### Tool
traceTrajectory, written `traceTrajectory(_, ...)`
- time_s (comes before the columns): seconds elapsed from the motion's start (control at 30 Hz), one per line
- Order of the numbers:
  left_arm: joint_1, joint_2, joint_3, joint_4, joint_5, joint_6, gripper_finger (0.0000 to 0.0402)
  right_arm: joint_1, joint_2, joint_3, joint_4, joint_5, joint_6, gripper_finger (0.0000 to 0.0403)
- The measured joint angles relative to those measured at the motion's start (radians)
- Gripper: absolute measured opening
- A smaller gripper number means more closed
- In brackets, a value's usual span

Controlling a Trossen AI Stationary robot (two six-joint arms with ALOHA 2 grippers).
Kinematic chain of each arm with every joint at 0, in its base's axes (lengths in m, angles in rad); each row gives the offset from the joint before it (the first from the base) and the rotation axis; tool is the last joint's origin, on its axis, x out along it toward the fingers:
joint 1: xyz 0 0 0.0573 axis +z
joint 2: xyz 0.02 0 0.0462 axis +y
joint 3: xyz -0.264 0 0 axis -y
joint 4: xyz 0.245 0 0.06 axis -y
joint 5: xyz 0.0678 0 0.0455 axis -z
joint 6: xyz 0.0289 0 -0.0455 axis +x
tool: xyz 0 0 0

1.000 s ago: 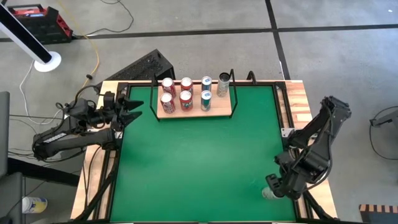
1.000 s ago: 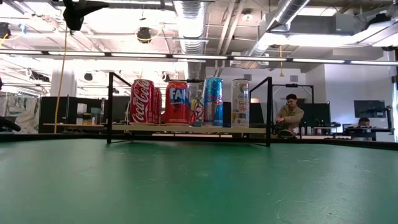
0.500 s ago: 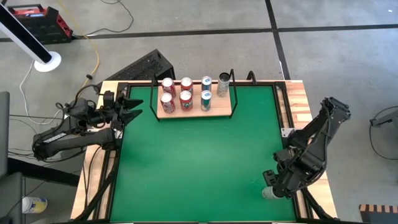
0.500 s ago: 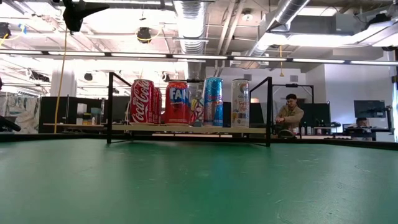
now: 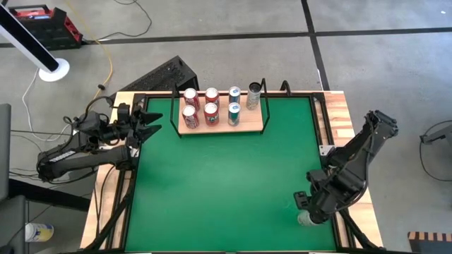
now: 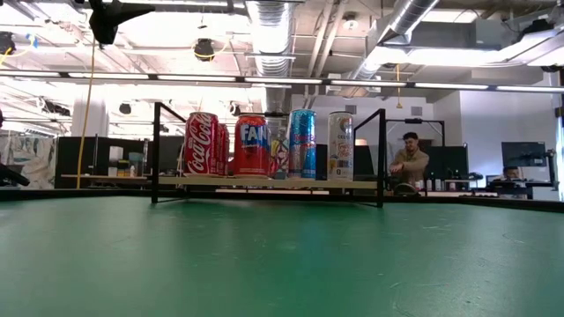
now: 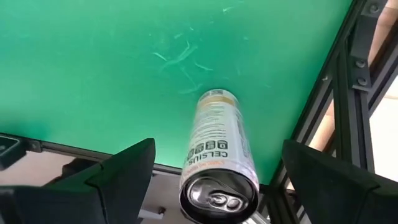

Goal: Place canned beverage on shelf
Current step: Put the white-yellow soda can on the shelf aligned with the other white-yellow soda can

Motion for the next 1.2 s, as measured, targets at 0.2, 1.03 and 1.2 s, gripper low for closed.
traceTrajectory(0.2, 0.0, 0.0, 0.0, 0.0, 0.0, 0.009, 0.0322, -0.011, 0.0, 0.0, 0.004, 0.0, 0.0, 0.0375)
traceTrajectory(1.03, 0.0, 0.0, 0.0, 0.0, -0.002, 0.017, 0.0322, 0.093, 0.072, 0.001, 0.098, -0.102, 0.019, 0.0375)
traceTrajectory(1.2, 0.0, 0.0, 0.0, 0.0, -0.031, 0.013, 0.0322, 0.127, 0.106, 0.001, 0.141, -0.111, 0.027, 0.0375)
